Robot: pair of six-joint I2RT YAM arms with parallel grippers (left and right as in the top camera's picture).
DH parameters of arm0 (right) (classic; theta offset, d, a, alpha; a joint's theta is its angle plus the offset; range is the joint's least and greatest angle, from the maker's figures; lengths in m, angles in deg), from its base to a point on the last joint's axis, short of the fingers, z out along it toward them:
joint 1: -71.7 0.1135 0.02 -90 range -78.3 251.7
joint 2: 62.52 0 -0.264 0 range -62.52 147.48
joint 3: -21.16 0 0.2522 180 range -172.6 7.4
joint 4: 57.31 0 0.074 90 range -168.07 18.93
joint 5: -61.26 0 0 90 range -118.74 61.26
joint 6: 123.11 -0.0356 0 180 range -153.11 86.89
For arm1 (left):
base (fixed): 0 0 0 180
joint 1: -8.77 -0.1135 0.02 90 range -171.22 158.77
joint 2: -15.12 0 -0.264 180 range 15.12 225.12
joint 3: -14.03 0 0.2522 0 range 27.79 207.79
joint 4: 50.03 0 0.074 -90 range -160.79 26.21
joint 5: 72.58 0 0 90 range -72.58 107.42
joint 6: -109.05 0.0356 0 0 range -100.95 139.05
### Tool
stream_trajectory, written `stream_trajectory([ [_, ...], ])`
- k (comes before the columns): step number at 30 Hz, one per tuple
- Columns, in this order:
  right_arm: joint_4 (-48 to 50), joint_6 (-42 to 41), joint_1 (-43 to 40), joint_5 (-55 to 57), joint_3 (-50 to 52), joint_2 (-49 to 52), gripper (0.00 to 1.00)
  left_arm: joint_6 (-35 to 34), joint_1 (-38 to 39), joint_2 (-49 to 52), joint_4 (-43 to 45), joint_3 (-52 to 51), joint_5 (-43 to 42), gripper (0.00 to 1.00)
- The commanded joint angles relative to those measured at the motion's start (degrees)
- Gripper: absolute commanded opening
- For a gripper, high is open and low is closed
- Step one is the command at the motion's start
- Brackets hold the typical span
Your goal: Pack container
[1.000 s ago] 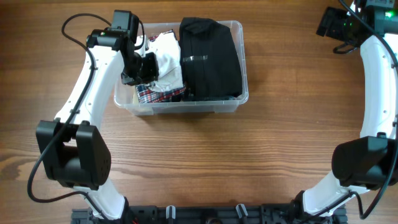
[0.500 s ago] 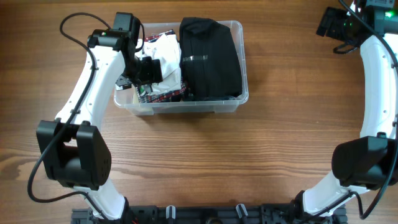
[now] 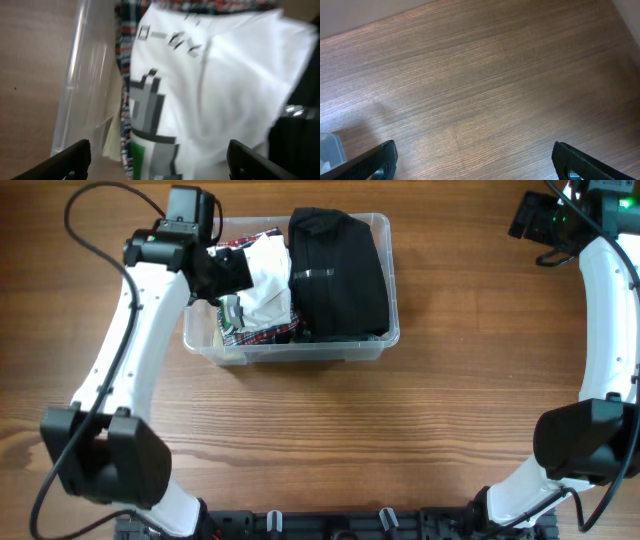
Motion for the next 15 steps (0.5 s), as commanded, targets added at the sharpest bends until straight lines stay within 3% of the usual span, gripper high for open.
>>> stream_trajectory([
  [1, 0.13, 0.24, 0.11, 1.01, 0.04, 0.44, 1.00, -1.62, 1.40, -0.68, 2.32, 0.98, -3.54, 0.76],
  [3, 0.13, 0.24, 0.11, 1.01, 0.04, 0.44, 1.00, -1.62, 2.32, -0.17, 3.32, 0.98, -3.50, 0.54],
  [4, 0.13, 0.24, 0.11, 1.01, 0.04, 0.44, 1.00, -1.62, 2.71, 0.17, 3.74, 0.98, -3.50, 0.37],
  [6, 0.13, 0.24, 0.11, 1.01, 0.04, 0.44, 1.00, -1.62, 3.54, 1.09, 4.52, 0.98, -3.50, 0.13],
  [7, 0.13, 0.24, 0.11, 1.01, 0.04, 0.44, 1.00, -1.62, 3.91, 1.84, 4.90, 0.98, -3.50, 0.05],
  [15, 0.13, 0.24, 0.11, 1.01, 0.04, 0.44, 1.00, -1.60, 5.79, 11.89, 5.68, 0.96, -3.50, 0.06],
])
